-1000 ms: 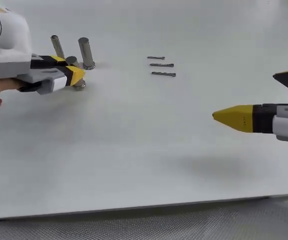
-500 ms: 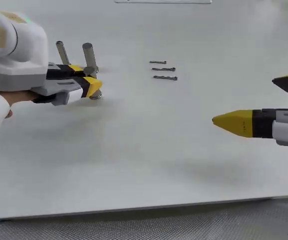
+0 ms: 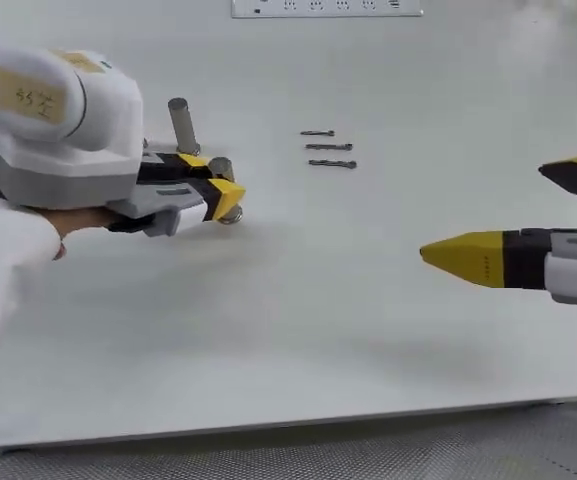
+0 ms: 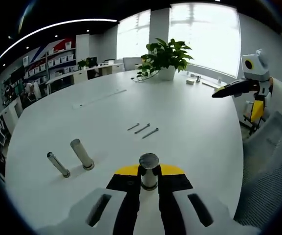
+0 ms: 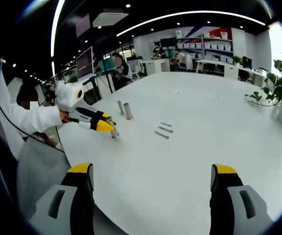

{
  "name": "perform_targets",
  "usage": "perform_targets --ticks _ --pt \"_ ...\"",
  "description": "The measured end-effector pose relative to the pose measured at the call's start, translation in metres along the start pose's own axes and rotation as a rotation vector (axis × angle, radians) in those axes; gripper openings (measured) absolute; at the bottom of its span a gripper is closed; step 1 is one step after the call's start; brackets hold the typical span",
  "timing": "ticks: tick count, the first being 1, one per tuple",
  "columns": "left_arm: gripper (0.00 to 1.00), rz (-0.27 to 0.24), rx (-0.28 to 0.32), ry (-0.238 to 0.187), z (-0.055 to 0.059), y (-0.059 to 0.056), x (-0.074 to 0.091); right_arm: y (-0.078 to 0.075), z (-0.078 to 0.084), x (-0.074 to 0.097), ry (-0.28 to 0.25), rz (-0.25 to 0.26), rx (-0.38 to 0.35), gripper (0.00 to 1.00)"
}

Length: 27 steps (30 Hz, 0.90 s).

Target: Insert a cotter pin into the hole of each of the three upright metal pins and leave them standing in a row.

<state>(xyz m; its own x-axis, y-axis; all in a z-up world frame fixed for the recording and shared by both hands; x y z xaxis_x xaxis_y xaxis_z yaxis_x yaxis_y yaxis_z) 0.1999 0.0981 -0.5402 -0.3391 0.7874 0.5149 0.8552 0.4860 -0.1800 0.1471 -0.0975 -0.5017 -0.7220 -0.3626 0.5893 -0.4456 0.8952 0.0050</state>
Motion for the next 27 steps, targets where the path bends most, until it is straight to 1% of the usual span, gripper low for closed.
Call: perform_targets --ticks 3,6,9,15,18,20,23,27 --pt "0.09 0.004 0.003 0.003 0.002 -0.003 -0.004 0.0 0.001 0.0 0.0 -0.001 -0.005 0.98" --pt "0.09 0.014 -0.031 0.022 0.006 -0.008 -0.01 0.0 0.003 0.001 0.004 -0.001 -0.003 0.98" --pt "0.09 0.019 -0.035 0.034 0.007 -0.012 -0.016 0.0 0.004 0.001 0.006 -0.002 -0.007 0.98" --pt "0.1 0.025 -0.024 0.038 0.011 -0.013 -0.021 -0.001 0.006 0.002 0.006 -0.003 -0.01 0.98" --pt "0.1 0.021 -0.03 0.043 0.012 -0.014 -0.023 -0.003 0.007 0.001 0.007 -0.004 -0.012 0.98" --pt "0.1 0.02 -0.019 0.045 0.014 -0.013 -0.024 -0.003 0.007 0.0 0.008 -0.006 -0.014 0.98" --pt "0.1 0.019 -0.03 0.044 0.013 -0.014 -0.025 -0.001 0.009 0.0 0.011 -0.009 -0.016 0.98" --pt "0.1 0.019 -0.038 0.044 0.013 -0.014 -0.026 -0.003 0.009 -0.002 0.016 -0.012 -0.015 0.98"
Point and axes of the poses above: the centre of the closed fingertips' face, and the gripper's own axes: x roughly backward along the fingers, y roughly to its left, z roughly out of its underside, the point moved 2 cm from there along x, roughly backward along the fingers, and after that the axes turned 13 degrees about z, right-handed, at the moved point
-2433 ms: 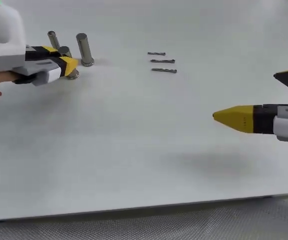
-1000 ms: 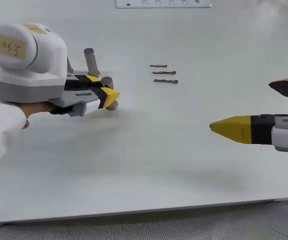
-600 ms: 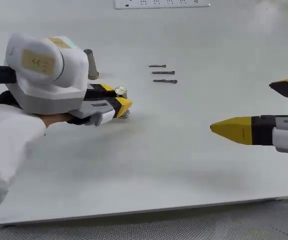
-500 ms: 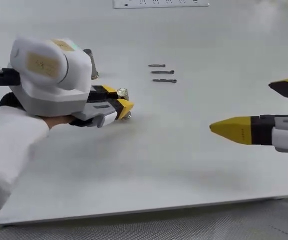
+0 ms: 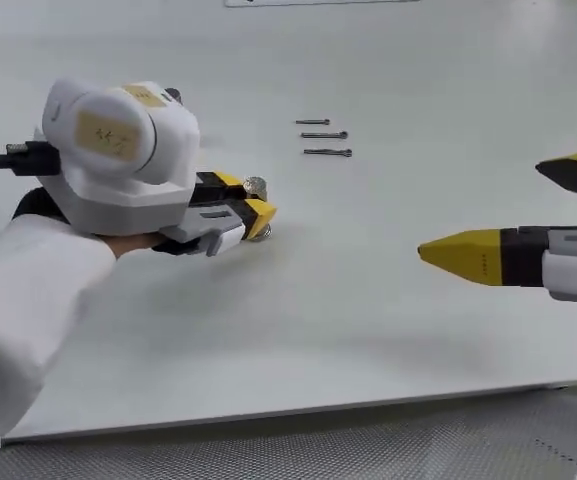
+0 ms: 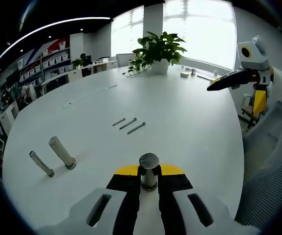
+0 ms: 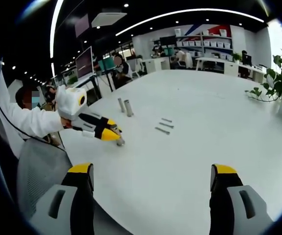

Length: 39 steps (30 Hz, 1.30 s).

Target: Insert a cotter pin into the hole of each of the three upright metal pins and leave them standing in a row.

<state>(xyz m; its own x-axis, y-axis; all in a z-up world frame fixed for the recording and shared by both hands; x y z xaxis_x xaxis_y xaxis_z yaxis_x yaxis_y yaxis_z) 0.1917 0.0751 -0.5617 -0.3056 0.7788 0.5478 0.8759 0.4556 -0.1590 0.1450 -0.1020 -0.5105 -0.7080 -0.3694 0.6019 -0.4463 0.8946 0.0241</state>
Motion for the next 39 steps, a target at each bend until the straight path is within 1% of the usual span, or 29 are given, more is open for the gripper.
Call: perform_targets --ticks 3,8,11,14,15,16,17,18,19,20,21,23,27,30,31,32,34,35,39 --pt "0.1 -0.003 -0.018 0.0 0.0 0.0 0.0 -0.001 -0.001 -0.001 0.0 -0.001 0.0 0.98" --pt "0.1 -0.002 -0.027 -0.006 0.001 -0.001 0.001 0.0 -0.001 0.0 -0.007 -0.001 -0.005 0.98" --pt "0.1 -0.004 -0.018 -0.013 0.001 -0.002 0.001 0.001 0.0 0.001 -0.003 0.0 -0.002 0.98" --pt "0.1 -0.004 -0.038 -0.015 0.001 -0.002 0.001 0.002 0.001 0.001 0.0 -0.001 0.0 0.98" --pt "0.1 -0.003 -0.044 -0.022 0.001 -0.002 0.002 0.002 0.001 0.001 0.001 -0.001 0.0 0.98" --pt "0.11 0.004 -0.042 -0.046 -0.002 -0.003 0.001 0.003 0.001 0.001 0.002 -0.001 0.001 0.97" --pt "0.13 0.02 -0.023 -0.09 -0.007 -0.005 0.001 0.003 0.001 0.001 0.001 -0.001 0.0 0.97" --pt "0.17 0.032 -0.019 -0.107 -0.01 -0.006 0.002 0.003 0.0 0.002 -0.001 -0.002 -0.001 0.97" --pt "0.22 0.043 -0.026 -0.106 -0.012 -0.007 0.004 0.003 0.0 0.002 -0.001 -0.002 -0.001 0.97" --pt "0.31 0.049 -0.036 -0.102 -0.013 -0.008 0.005 0.003 -0.001 0.002 -0.002 0.0 -0.001 0.97" --pt "0.38 0.059 -0.047 -0.098 -0.013 -0.008 0.007 0.003 -0.001 0.002 -0.002 0.0 0.0 0.97" --pt "0.46 0.064 -0.045 -0.1 -0.014 -0.008 0.011 0.003 -0.001 0.002 -0.002 0.0 0.001 0.97" --pt "0.49 0.068 -0.037 -0.111 -0.013 -0.006 0.022 0.005 -0.001 0.003 0.0 -0.002 0.007 0.97" --pt "0.55 0.064 -0.037 -0.104 -0.009 -0.005 0.034 0.005 0.0 0.002 0.003 -0.003 0.009 0.97" --pt "0.59 0.058 -0.037 -0.103 -0.009 -0.004 0.037 0.005 0.0 0.002 0.004 -0.003 0.009 0.97" --pt "0.64 0.059 -0.024 -0.108 -0.008 -0.003 0.041 0.005 0.0 0.002 0.004 -0.003 0.01 0.97" --pt "0.75 0.071 0.0 -0.131 -0.008 -0.004 0.045 0.006 0.0 0.002 0.003 -0.004 0.01 0.97" --pt "0.79 0.071 -0.001 -0.129 -0.007 -0.003 0.048 0.006 0.0 0.002 0.003 -0.005 0.01 0.97" --pt "0.86 0.056 0.0 -0.123 -0.003 0.0 0.06 0.006 0.0 0.001 0.007 -0.006 0.016 0.97"
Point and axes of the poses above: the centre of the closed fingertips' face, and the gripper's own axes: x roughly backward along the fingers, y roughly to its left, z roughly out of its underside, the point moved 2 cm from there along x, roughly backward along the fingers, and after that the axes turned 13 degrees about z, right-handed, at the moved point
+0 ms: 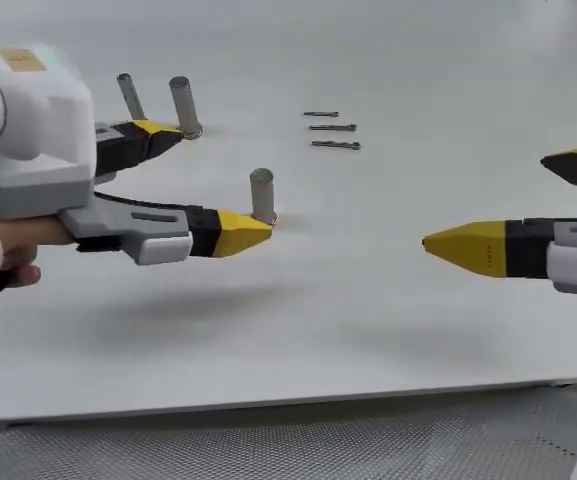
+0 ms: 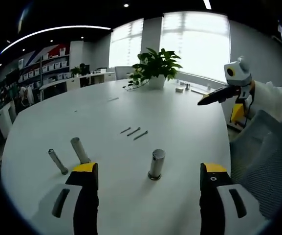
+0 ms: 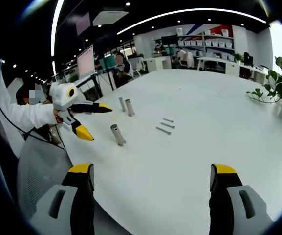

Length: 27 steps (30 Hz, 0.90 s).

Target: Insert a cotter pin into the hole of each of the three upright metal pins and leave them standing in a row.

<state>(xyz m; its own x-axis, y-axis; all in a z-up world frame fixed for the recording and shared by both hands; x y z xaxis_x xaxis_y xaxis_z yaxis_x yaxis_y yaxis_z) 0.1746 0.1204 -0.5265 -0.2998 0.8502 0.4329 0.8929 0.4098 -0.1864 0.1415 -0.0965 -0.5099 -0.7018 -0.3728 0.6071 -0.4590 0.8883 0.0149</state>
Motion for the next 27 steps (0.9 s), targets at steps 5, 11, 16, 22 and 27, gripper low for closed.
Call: perform_targets --ticks 5,11,16,22,27 --pt "0.99 0.035 0.021 0.009 0.006 -0.009 0.011 -0.003 -0.001 -0.001 0.005 0.002 0.004 0.97" --pt "0.99 0.046 0.035 0.024 0.013 -0.02 0.022 -0.006 -0.003 0.0 0.01 0.009 0.012 0.97" --pt "0.99 0.014 0.054 0.028 0.019 -0.021 0.03 -0.01 -0.006 0.0 0.013 0.015 0.022 0.97" --pt "0.99 -0.021 0.094 0.032 0.029 -0.021 0.042 -0.012 -0.011 -0.001 0.013 0.017 0.036 0.97" --pt "0.99 -0.03 0.102 0.041 0.033 -0.024 0.046 -0.016 -0.01 -0.006 0.04 0.012 0.063 0.96"
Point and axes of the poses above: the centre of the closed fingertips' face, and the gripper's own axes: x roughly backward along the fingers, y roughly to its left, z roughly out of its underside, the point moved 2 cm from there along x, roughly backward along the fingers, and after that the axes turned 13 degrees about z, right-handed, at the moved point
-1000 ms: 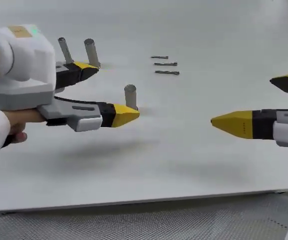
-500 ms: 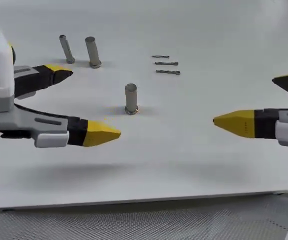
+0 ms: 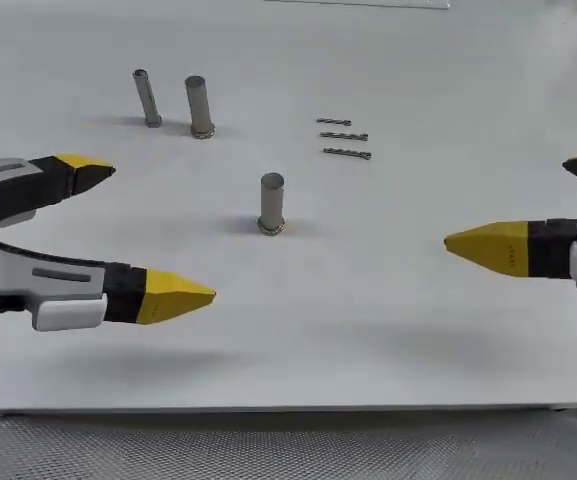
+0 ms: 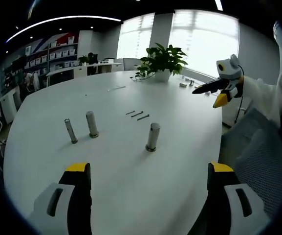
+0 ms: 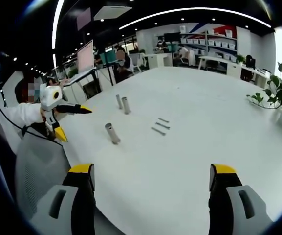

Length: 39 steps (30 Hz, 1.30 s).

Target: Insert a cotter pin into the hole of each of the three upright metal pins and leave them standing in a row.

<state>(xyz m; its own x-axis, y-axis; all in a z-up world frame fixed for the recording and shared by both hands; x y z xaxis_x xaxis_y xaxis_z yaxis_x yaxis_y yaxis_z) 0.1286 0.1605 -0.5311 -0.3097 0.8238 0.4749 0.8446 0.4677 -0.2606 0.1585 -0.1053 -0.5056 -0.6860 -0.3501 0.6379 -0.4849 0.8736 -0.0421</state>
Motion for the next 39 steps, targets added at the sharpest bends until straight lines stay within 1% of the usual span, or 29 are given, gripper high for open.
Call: perform_targets --ticks 2,5,8,13,15,16,17,18,20,22,25,26,28,32,36,39 --pt "0.99 -0.012 0.005 -0.011 -0.001 0.0 0.002 -0.001 -0.002 -0.001 0.002 -0.001 0.011 0.96" --pt "0.99 -0.026 0.031 -0.032 -0.004 -0.001 0.003 -0.005 -0.007 -0.003 0.001 -0.001 0.023 0.95" --pt "0.99 -0.043 0.048 -0.051 -0.005 0.002 0.007 -0.01 -0.012 -0.006 0.007 0.002 0.057 0.94" --pt "0.99 -0.055 0.06 -0.068 -0.005 0.003 0.013 -0.025 -0.025 -0.013 0.003 0.01 0.111 0.91" --pt "0.99 -0.067 0.058 -0.062 -0.003 0.004 0.015 -0.027 -0.028 -0.015 0.006 0.007 0.14 0.9" --pt "0.99 -0.071 0.053 -0.055 -0.002 0.004 0.016 -0.029 -0.03 -0.016 0.006 0.009 0.172 0.88" --pt "0.99 -0.075 0.049 -0.048 0.0 0.003 0.016 -0.033 -0.03 -0.017 0.018 0.024 0.213 0.85" --pt "0.99 -0.075 0.049 -0.047 0.0 0.003 0.017 -0.036 -0.03 -0.019 0.03 0.032 0.228 0.84" --pt "0.99 -0.074 0.05 -0.044 0.002 0.002 0.017 -0.038 -0.032 -0.024 0.042 0.03 0.25 0.85" --pt "0.99 -0.076 0.048 -0.038 0.004 0.0 0.018 -0.04 -0.037 -0.028 0.042 0.031 0.258 0.84" --pt "0.99 -0.08 0.034 -0.024 0.006 -0.002 0.018 -0.039 -0.043 -0.032 0.048 0.014 0.284 0.82" --pt "0.99 -0.08 0.035 -0.018 0.007 -0.003 0.019 -0.038 -0.046 -0.035 0.051 0.001 0.303 0.79" --pt "0.99 -0.08 0.035 -0.013 0.009 -0.005 0.019 -0.038 -0.05 -0.041 0.057 -0.003 0.328 0.74" --pt "0.99 -0.085 0.041 -0.01 0.012 -0.007 0.022 -0.035 -0.057 -0.053 0.066 -0.024 0.373 0.75" --pt "0.98 -0.096 0.057 -0.026 0.014 -0.008 0.025 -0.026 -0.064 -0.064 0.087 -0.065 0.45 0.76" --pt "0.95 -0.102 0.081 -0.035 0.016 -0.009 0.029 -0.02 -0.068 -0.073 0.103 -0.087 0.495 0.76"
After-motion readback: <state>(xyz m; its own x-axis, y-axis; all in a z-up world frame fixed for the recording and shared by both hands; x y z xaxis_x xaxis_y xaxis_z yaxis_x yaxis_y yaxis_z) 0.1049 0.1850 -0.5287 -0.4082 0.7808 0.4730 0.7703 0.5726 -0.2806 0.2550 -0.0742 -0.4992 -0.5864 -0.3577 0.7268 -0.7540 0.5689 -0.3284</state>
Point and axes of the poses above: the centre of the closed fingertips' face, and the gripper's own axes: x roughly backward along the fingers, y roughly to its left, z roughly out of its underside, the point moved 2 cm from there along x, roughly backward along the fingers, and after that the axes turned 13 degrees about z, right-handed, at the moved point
